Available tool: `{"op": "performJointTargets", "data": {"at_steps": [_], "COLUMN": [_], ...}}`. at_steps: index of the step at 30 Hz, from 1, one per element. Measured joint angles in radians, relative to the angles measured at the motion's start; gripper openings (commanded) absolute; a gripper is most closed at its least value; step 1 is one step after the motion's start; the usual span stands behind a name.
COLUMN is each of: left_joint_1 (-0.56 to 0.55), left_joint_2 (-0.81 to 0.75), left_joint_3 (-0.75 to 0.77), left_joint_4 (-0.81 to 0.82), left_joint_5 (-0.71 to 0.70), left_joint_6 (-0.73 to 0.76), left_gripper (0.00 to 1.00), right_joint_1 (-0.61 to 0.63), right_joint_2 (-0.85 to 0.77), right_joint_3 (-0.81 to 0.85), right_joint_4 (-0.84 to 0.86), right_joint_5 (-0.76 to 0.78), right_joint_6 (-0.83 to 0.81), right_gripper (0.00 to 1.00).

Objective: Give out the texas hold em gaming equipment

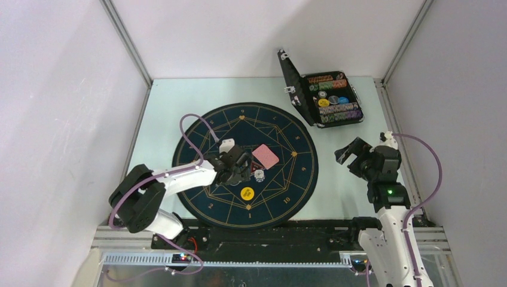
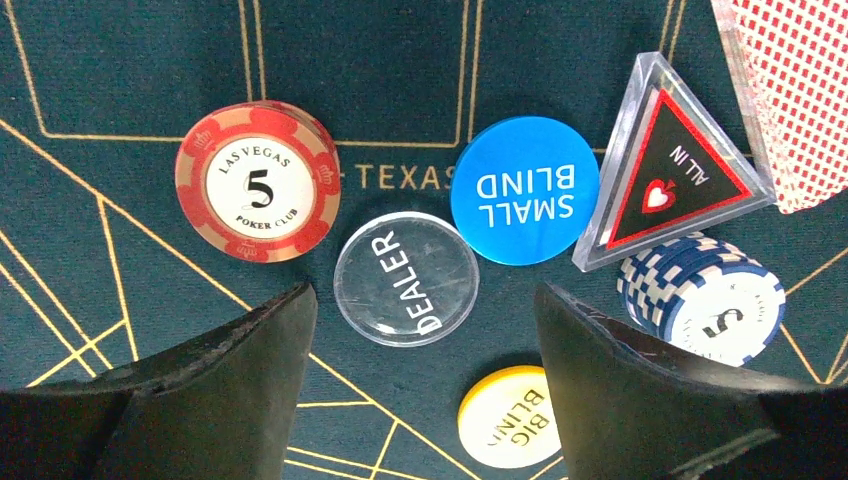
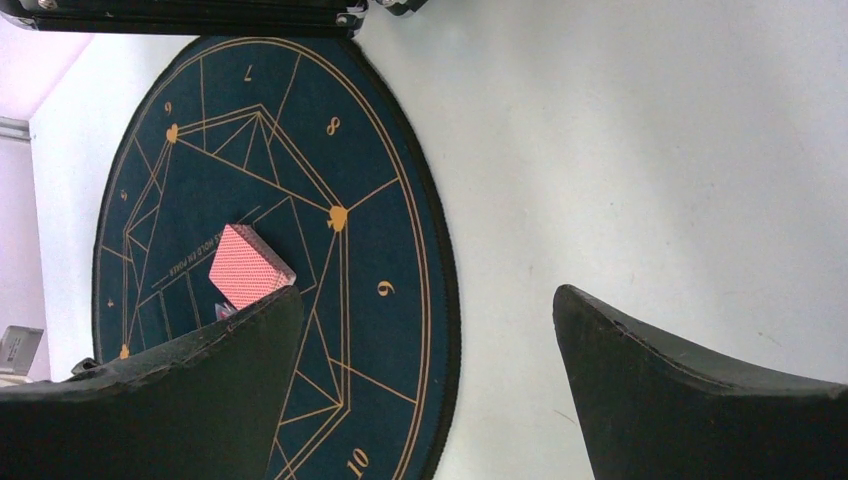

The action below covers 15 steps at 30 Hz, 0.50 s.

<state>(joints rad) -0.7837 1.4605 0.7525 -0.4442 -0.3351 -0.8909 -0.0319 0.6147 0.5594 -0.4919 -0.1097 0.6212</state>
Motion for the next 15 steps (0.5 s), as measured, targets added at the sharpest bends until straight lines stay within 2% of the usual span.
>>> {"op": "performJointTargets", "data": {"at_steps": [5,15], "left_joint_1": [-0.006,-0.032], "left_joint_2": [0.027,0.067], "left_joint_3": [0.018,0.054], "left_joint_4": [-0.016,-0.067], "left_joint_5": [-0.010,-0.051], "left_joint_6": [0.000,-0.002], "left_gripper": [0.78,0.72], "right_joint_1": [-0.001,-0.001], "right_joint_2": [0.014,0.013], "right_joint_3": [0.000,0.000], "right_joint_4": [0.000,0.000], "right_joint_5": [0.000,0.000], "right_joint_6": [0.000,0.000], "right_gripper": [0.98,0.97]}}
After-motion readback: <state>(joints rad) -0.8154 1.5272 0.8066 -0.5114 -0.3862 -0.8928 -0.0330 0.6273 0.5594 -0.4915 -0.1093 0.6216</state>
